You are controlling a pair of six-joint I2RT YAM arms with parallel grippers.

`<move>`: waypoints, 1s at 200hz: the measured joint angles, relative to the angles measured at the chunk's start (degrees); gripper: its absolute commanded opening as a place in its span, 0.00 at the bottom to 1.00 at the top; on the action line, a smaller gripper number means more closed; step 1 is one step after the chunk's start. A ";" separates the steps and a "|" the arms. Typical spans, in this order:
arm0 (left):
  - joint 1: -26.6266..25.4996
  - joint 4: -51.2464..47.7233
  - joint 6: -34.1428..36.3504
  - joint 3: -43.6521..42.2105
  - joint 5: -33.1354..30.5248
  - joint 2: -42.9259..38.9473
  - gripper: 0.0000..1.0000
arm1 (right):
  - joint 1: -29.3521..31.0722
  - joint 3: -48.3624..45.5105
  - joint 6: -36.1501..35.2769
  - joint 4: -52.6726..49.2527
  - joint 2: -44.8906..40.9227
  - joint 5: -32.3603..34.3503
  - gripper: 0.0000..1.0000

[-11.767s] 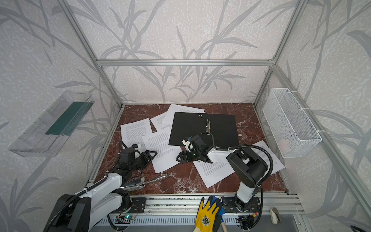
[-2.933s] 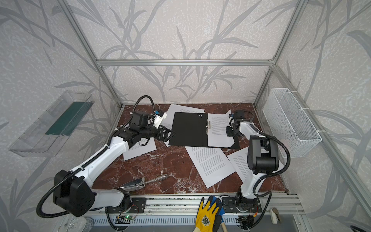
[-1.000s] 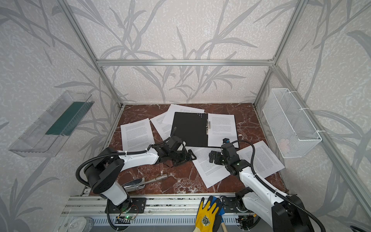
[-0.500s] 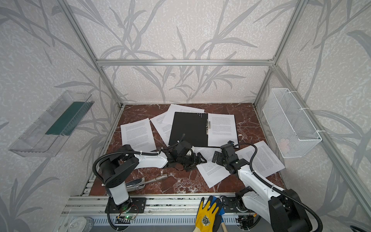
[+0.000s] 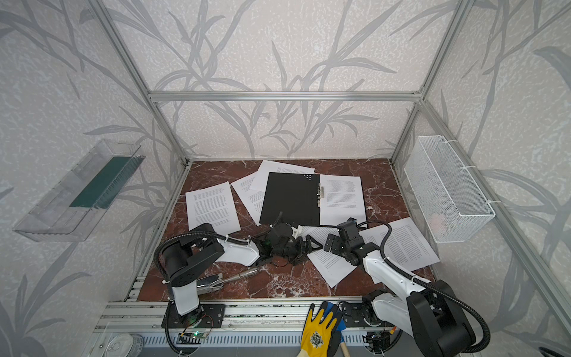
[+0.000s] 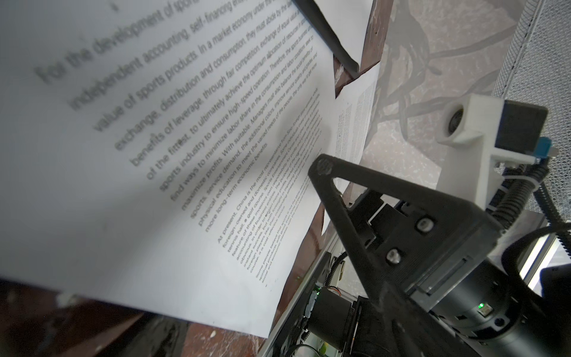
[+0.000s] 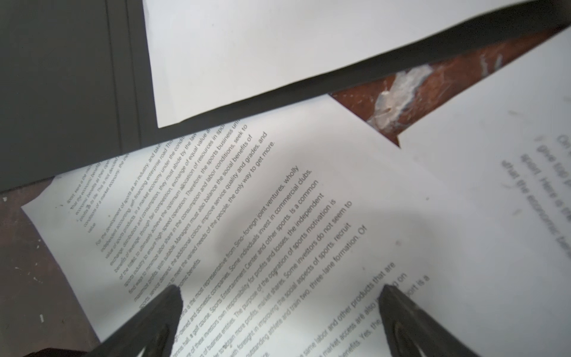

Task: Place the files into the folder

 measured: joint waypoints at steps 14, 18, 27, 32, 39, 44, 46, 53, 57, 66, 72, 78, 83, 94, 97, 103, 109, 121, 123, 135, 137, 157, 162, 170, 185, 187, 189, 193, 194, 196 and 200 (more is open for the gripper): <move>-0.02 1.22 -0.11 -0.63 -1.29 0.00 0.92 | 0.04 0.00 0.04 0.13 0.00 -0.31 0.99; -0.02 1.55 -0.11 -0.76 -1.68 0.00 0.91 | 0.04 0.00 0.04 0.13 0.00 -0.35 0.99; -0.09 1.97 -0.22 -1.05 -2.56 0.00 0.87 | 0.04 0.00 0.07 0.13 0.00 -0.46 0.99; -0.11 2.05 -0.15 -1.20 -3.10 0.00 0.84 | 0.04 0.00 0.07 0.13 0.00 -0.48 0.99; -0.11 2.40 -0.33 -1.51 -3.80 -0.02 0.79 | 0.04 0.00 0.07 0.17 0.00 -0.52 0.99; -0.11 2.75 -0.61 -1.79 -4.39 0.00 0.75 | 0.04 0.00 0.07 0.17 -0.02 -0.57 0.99; -0.11 2.89 -0.57 -1.90 -4.52 0.02 0.73 | 0.04 0.00 0.07 0.20 -0.02 -0.59 0.99; -0.11 3.41 -0.74 -2.32 -5.18 0.13 0.67 | 0.04 0.00 0.07 0.26 -0.07 -0.76 0.99; -0.11 3.78 -1.25 -2.51 -5.51 0.22 0.64 | 0.04 0.00 0.07 0.31 -0.11 -0.98 0.99; -0.11 4.46 -1.55 -2.78 -6.19 0.76 0.56 | 0.04 0.00 0.07 0.44 -0.31 -1.53 0.99; -0.11 4.90 -1.84 -2.80 -6.45 1.22 0.52 | 0.04 0.00 0.04 0.52 -0.48 -1.90 0.99; -0.11 5.27 -1.99 -2.80 -6.84 1.70 0.48 | 0.04 0.00 0.04 0.68 -0.76 -2.05 0.99; -0.11 5.62 -2.36 -2.82 -7.04 2.03 0.45 | 0.04 0.00 0.02 0.81 -1.11 -2.23 0.99; -0.11 5.95 -2.60 -2.84 -7.63 2.51 0.37 | 0.04 0.00 -0.13 1.11 -1.95 -2.60 0.99; -0.11 6.01 -2.84 -2.84 -7.65 2.60 0.35 | 0.04 0.00 -0.17 1.14 -2.16 -2.64 0.99; -0.13 6.10 -3.10 -2.86 -7.85 2.75 0.31 | 0.04 0.00 -0.35 1.20 -2.73 -2.73 0.99; -0.17 6.21 -3.19 -2.91 -7.93 2.84 0.27 | 0.04 0.00 -0.50 1.25 -3.21 -2.91 0.99; -0.22 6.36 -3.17 -2.91 -8.13 2.89 0.16 | 0.04 0.00 -1.09 1.27 -4.24 -3.17 0.99; -0.22 6.45 -3.26 -2.91 -8.15 2.91 0.14 | 0.04 0.00 -1.27 1.27 -4.55 -3.28 0.99; -0.26 6.84 -3.28 -2.93 -8.02 3.02 0.06 | 0.04 0.00 -1.73 1.20 -5.79 -3.39 0.99; -0.26 6.82 -3.06 -2.93 -8.09 3.06 0.05 | 0.04 0.00 -1.79 1.18 -6.12 -3.41 0.99; -0.39 7.15 -2.97 -3.04 -8.02 3.06 0.00 | 0.04 0.00 -2.97 0.90 -9.20 -2.89 0.99; -0.44 7.17 -2.99 -3.08 -8.04 3.06 0.00 | 0.04 0.00 -3.28 0.81 -9.97 -2.73 0.99; -0.52 7.21 -2.99 -3.21 -8.04 3.06 0.00 | 0.04 0.00 -3.91 0.44 -11.39 -2.27 0.99; -0.98 7.30 -2.80 -3.74 -8.00 2.82 0.00 | 0.04 0.00 -4.85 -0.37 -13.64 -1.27 0.99; -1.05 7.28 -2.80 -3.78 -8.00 2.78 0.00 | 0.04 0.00 -4.94 -0.42 -13.81 -1.18 0.99; -1.16 7.26 -2.78 -3.93 -7.98 2.58 0.00 | 0.04 0.00 -5.07 -0.50 -14.10 -1.01 0.99; -1.31 7.26 -2.54 -4.13 -7.98 2.38 0.00 | 0.04 0.00 -5.29 -0.66 -14.58 -0.72 0.99; -1.36 7.26 -2.54 -4.17 -7.98 2.32 0.00 | 0.04 0.00 -5.33 -0.66 -14.64 -0.66 0.99; -1.53 7.15 -2.51 -4.33 -7.96 2.10 0.00 | 0.04 0.00 -5.44 -0.76 -14.91 -0.46 0.99; -1.70 7.04 -2.27 -4.55 -7.96 1.73 0.00 | 0.04 0.00 -5.64 -0.87 -15.23 -0.17 0.99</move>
